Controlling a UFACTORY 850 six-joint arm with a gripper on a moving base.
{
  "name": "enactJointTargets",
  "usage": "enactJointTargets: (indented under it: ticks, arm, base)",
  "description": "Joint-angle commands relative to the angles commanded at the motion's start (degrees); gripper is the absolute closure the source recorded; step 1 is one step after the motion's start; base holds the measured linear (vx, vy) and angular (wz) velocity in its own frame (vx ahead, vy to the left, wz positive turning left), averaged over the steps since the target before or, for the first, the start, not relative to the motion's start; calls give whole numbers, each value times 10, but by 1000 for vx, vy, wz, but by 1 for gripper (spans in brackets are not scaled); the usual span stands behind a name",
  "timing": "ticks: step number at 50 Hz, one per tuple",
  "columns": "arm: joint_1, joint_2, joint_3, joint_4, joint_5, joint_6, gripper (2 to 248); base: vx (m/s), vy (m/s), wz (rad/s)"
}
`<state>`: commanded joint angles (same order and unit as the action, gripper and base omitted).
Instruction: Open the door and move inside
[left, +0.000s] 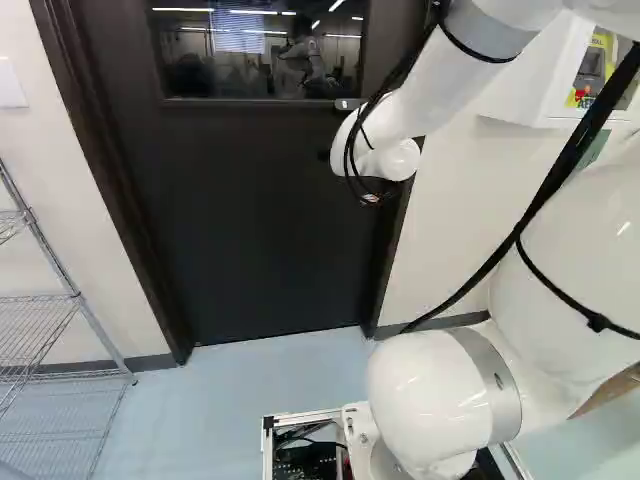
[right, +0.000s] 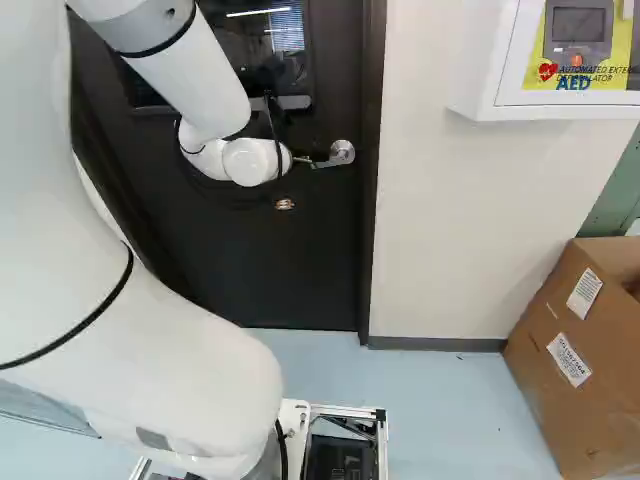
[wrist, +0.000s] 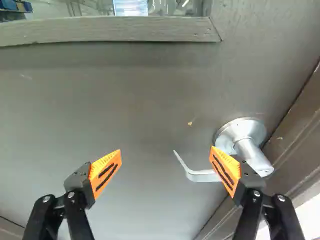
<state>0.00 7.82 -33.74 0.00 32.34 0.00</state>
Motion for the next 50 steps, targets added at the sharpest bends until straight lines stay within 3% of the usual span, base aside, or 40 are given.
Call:
enactJointTargets:
  ticks: [50]
  arm:
    - [0, -60, 8, 0, 0, 0, 3]
  base:
    - [0, 0, 0]
